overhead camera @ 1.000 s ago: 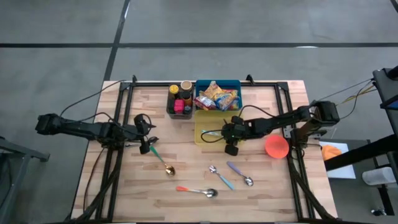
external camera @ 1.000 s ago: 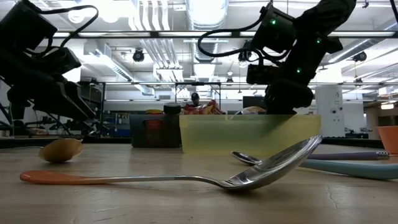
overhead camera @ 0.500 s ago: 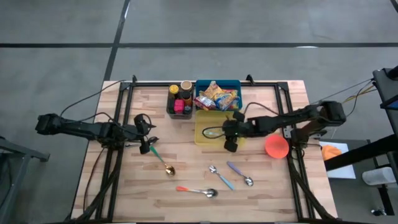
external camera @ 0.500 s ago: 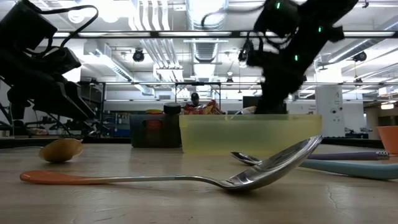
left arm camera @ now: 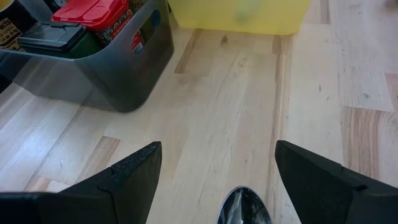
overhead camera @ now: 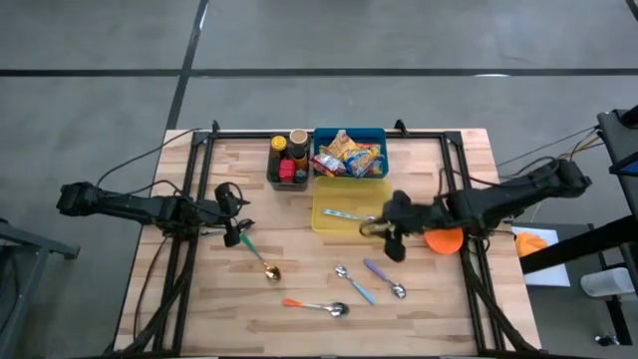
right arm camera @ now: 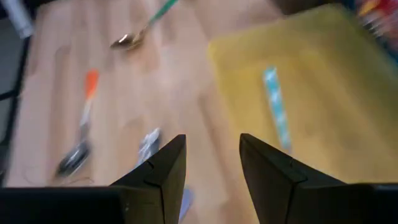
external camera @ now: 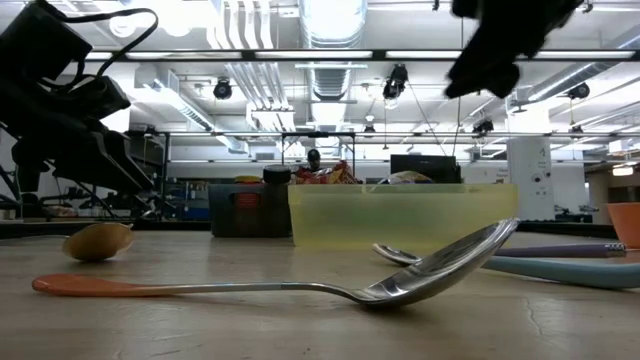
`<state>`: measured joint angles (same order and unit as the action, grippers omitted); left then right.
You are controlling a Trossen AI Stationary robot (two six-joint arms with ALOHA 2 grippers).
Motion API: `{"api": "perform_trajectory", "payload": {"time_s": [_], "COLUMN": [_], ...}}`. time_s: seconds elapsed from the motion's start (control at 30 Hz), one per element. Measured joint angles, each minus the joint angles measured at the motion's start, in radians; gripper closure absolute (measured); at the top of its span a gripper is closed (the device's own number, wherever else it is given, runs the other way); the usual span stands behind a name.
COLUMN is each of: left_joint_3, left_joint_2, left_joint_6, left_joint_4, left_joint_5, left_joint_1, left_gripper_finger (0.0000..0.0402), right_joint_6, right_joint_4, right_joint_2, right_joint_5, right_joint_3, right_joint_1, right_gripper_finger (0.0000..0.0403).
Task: Pick & Place Food Item
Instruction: Put the violet spoon into the yellow bin
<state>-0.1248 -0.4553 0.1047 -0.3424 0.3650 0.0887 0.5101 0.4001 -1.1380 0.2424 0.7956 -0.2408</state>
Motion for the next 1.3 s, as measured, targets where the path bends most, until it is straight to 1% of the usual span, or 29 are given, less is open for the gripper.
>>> {"api": "perform_trajectory", "payload": {"time_s": [0.1, 0.27, 0.47, 0.77, 1.0, 1.13, 1.3], "left_joint_3": [0.000, 0.000, 0.000, 0.000, 0.000, 0.000, 0.000], "left_joint_2": [0.000, 0.000, 0.000, 0.000, 0.000, 0.000, 0.000], "left_joint_6": [0.000, 0.000, 0.000, 0.000, 0.000, 0.000, 0.000], "left_joint_4": [0.000, 0.000, 0.000, 0.000, 0.000, 0.000, 0.000], "left_joint_5": [0.000, 0.000, 0.000, 0.000, 0.000, 0.000, 0.000], "left_joint_1": [0.000, 0.000, 0.000, 0.000, 0.000, 0.000, 0.000], "left_gripper_finger": [0.0085, 0.0085, 0.0085, 0.0085, 0.0085, 0.0085, 0.0085], "right_joint_6": [0.099, 0.327, 0.489, 0.678, 0.776, 0.788, 0.789], "right_joint_4": [0.069, 0.165, 0.214, 0.227, 0.223, 0.200, 0.175], "right_joint_2": [0.008, -0.021, -0.071, -0.166, -0.269, -0.321, -0.364], "right_joint_5": [0.000, 0.001, 0.004, 0.011, -0.097, -0.139, -0.147], "right_joint_3": [0.000, 0.003, 0.003, 0.003, 0.003, 0.003, 0.014], "right_joint_1": [-0.086, -0.207, -0.299, -0.338, -0.342, -0.345, -0.361], "right_gripper_finger": [0.0254, 0.0255, 0.0255, 0.0255, 0.0255, 0.0255, 0.0255]}}
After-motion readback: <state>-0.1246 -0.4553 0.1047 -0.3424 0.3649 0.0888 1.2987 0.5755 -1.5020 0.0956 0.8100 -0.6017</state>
